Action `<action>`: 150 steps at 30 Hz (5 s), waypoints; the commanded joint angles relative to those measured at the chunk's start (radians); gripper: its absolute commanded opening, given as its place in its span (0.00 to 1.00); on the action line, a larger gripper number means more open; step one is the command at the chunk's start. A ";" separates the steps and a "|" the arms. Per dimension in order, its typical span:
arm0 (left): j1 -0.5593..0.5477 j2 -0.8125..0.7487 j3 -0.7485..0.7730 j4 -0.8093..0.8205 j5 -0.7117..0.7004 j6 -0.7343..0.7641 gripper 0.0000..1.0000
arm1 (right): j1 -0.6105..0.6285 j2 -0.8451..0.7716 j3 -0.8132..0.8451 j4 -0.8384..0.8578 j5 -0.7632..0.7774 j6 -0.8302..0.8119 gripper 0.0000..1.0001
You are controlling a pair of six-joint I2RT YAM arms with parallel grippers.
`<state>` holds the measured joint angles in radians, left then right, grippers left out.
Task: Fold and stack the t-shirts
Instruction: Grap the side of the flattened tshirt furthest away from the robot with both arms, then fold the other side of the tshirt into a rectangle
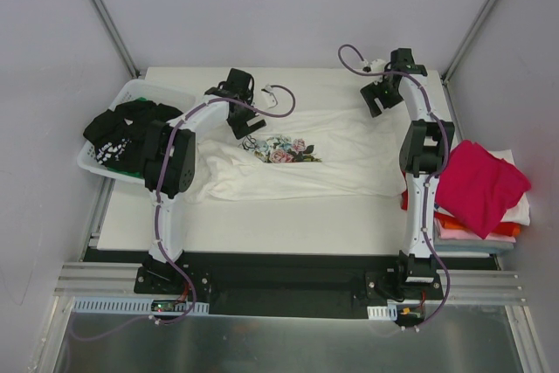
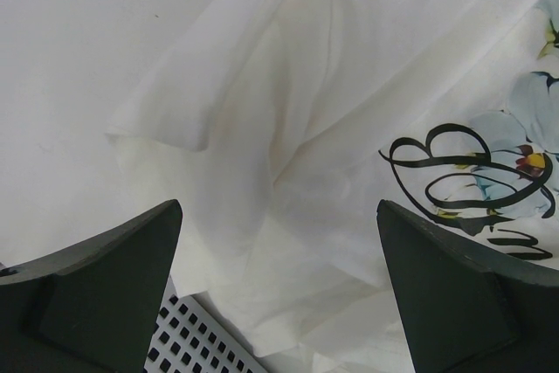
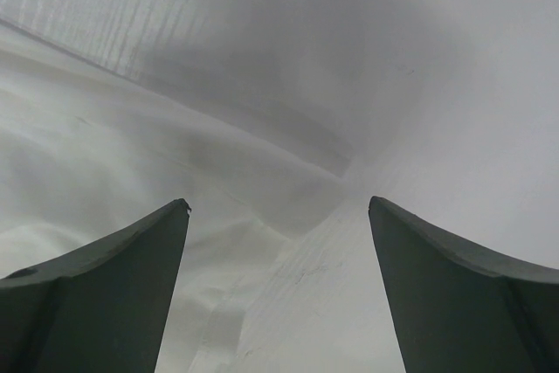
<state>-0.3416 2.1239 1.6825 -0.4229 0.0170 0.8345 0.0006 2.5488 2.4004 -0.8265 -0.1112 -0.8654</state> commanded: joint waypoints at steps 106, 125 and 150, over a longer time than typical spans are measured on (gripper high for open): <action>0.105 0.028 0.080 0.032 -0.046 0.083 0.00 | 0.012 -0.211 -0.293 -0.050 0.022 -0.184 0.22; 0.079 -0.237 -0.084 0.030 -0.111 0.063 0.00 | 0.071 -0.486 -0.520 -0.006 0.157 -0.106 0.00; 0.015 -0.361 -0.366 0.030 -0.195 0.080 0.05 | 0.104 -0.598 -0.819 -0.036 0.252 -0.115 0.00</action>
<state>-0.3153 1.8015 1.3365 -0.3820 -0.1200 0.9051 0.1024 1.9949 1.6062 -0.8261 0.0811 -0.9771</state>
